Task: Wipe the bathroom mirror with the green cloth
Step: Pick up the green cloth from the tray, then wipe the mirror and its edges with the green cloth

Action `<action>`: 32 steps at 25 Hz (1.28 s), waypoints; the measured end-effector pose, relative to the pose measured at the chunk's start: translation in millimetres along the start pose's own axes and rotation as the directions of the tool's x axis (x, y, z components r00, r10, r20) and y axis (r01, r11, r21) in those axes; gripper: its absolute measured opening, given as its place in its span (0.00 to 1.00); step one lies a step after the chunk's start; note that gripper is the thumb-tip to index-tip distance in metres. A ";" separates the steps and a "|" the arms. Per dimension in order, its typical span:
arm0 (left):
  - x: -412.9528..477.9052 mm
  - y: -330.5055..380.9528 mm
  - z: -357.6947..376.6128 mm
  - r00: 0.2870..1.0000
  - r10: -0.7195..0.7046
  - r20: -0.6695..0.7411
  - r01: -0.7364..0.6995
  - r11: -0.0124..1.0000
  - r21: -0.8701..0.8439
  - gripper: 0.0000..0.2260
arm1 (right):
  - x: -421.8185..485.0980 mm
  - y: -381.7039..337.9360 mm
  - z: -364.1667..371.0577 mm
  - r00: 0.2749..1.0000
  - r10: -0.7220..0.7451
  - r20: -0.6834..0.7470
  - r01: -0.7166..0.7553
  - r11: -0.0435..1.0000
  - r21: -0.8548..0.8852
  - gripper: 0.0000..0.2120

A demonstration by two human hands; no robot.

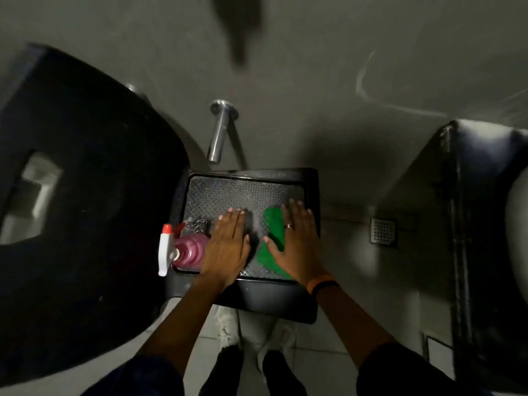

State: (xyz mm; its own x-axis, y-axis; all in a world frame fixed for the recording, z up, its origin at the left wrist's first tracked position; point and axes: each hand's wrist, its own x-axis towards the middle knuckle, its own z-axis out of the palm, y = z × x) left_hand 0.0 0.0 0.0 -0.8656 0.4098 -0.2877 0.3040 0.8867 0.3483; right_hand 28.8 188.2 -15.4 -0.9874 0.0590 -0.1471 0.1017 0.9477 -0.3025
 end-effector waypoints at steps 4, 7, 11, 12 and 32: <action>16.3 -14.4 56.5 0.999 0.016 0.044 -0.015 1.000 -0.012 0.26 | -1.7 21.2 66.4 0.998 0.012 0.060 -0.008 0.998 -0.060 0.34; 18.4 -20.7 82.1 0.999 0.030 0.041 -0.028 0.997 -0.065 0.26 | 0.6 26.9 92.3 0.999 -0.002 -0.038 -0.001 0.997 -0.074 0.30; 22.6 -19.5 85.9 1.000 0.015 -0.001 -0.015 0.997 -0.073 0.25 | 8.5 27.6 99.9 0.989 0.011 -0.148 -0.025 0.995 -0.093 0.30; 24.7 -16.9 79.3 1.000 0.022 0.004 -0.021 0.997 -0.069 0.26 | 10.8 24.9 94.0 0.990 0.016 -0.140 -0.027 0.997 -0.076 0.29; -6.2 271.2 -523.0 0.402 0.446 -0.799 -0.328 0.885 0.329 0.31 | 29.5 -84.1 -584.1 0.325 -0.198 -0.925 0.425 0.904 -0.045 0.25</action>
State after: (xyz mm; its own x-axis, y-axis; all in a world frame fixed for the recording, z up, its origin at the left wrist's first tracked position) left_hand -120.3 126.0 562.8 -0.5303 0.3894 0.7531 0.6841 0.7212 0.1089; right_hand -79.9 293.4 555.8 -0.4531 0.1213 0.8832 -0.3331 0.8959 -0.2939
